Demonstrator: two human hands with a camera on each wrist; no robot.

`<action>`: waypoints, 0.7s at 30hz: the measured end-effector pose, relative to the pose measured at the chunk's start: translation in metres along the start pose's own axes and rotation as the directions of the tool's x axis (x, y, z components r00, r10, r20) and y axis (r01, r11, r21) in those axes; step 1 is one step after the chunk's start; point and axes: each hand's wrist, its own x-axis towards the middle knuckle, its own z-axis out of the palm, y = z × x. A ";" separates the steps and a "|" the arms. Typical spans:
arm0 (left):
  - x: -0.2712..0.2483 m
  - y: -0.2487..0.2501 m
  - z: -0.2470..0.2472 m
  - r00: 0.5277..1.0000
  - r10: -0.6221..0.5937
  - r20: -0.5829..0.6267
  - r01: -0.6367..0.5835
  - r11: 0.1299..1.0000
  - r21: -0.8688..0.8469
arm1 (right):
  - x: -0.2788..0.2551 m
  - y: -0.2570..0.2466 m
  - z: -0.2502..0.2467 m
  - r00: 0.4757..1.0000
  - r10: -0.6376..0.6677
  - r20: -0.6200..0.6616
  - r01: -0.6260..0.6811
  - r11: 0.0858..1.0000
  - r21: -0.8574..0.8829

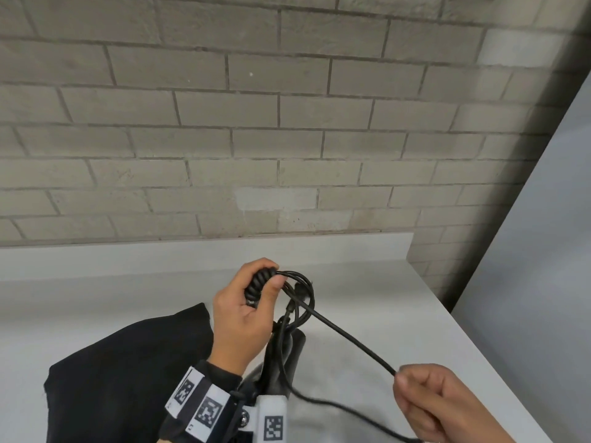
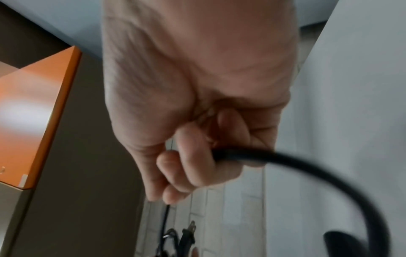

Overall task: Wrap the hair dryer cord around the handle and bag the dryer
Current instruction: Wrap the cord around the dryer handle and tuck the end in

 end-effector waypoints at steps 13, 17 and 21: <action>-0.005 0.004 0.007 0.987 -0.115 -0.114 0.101 0.988 -0.119 | 0.025 0.041 0.050 0.534 -0.523 -0.664 0.291 0.851 -0.436; -0.006 0.006 0.007 0.991 -0.066 -0.119 0.059 0.997 -0.058 | 0.030 0.026 0.099 0.694 -0.604 -0.392 0.393 0.774 -0.497; -0.010 0.010 0.010 0.995 -0.030 -0.097 0.027 0.999 -0.030 | 0.040 0.011 0.122 0.922 -0.367 -0.127 0.271 0.842 -0.466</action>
